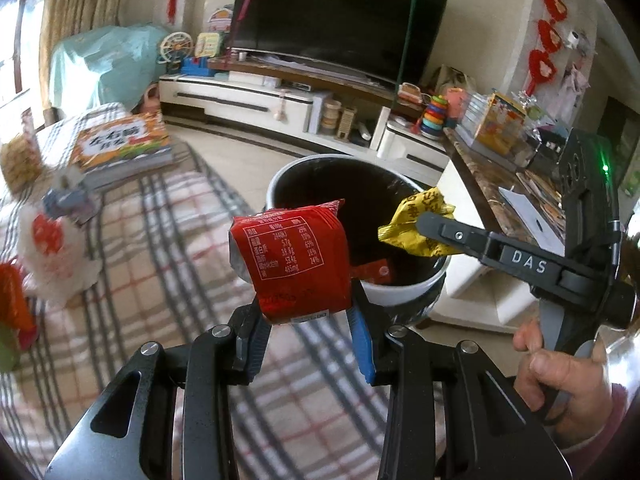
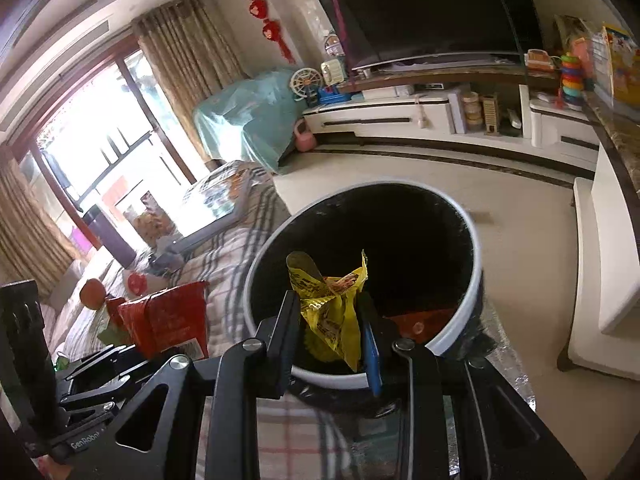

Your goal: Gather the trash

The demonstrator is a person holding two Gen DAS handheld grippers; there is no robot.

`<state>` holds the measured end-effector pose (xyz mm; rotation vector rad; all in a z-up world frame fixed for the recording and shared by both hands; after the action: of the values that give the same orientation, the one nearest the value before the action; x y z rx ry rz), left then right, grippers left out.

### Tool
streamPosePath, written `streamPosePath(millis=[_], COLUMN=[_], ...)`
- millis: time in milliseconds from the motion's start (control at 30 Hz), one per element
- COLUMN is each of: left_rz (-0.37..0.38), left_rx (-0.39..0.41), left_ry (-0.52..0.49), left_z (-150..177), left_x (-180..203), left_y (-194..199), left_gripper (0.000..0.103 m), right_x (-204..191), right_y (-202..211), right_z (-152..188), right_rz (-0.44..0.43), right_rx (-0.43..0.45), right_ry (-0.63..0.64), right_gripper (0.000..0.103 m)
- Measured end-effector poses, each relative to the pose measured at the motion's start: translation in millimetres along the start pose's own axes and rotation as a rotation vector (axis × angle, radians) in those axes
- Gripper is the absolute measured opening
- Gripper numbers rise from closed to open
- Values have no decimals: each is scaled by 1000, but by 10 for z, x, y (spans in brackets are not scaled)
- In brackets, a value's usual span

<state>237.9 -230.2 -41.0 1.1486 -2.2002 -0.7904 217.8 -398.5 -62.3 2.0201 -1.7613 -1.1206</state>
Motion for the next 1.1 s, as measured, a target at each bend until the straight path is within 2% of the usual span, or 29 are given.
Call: streamPosePath(millis=[333, 700, 767, 867, 967, 1100], left_rz=[21, 28, 28, 20, 21, 16], left_rx=[-26, -53, -60, -70, -69, -60], left_ry=[-40, -59, -63, -54, -40, -36], left_z=[-171, -317, -333, -346, -356, -338], left_x=[198, 254, 265, 251, 227, 213], left_y=[-256, -469, -501, -544, -563, -535], left_gripper=[35, 35, 37, 47, 51, 56], right_x=[205, 339, 360, 386, 399, 396], right_y=[-94, -183, -206, -229, -244, -219], right_z=[-113, -237, -252, -262, -274, -276], right_rz=[19, 23, 27, 29, 27, 23], right_rx=[-14, -27, -32, -40, -44, -39], right_ry=[-29, -46, -49, -61, -72, -79], right_gripper=[29, 32, 32, 34, 48, 58])
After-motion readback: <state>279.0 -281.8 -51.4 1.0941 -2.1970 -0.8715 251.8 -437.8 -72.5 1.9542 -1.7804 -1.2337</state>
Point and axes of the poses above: each gripper's, at about its wrist camera, not at the fingertips, and y roughly against the way its jaws point, x to its right, z to its underside, the point moved 3 cm from there along -y, roughly the way its jaws point, and after that the axes turned 2 degrees about -x, right-handed, at the moved point
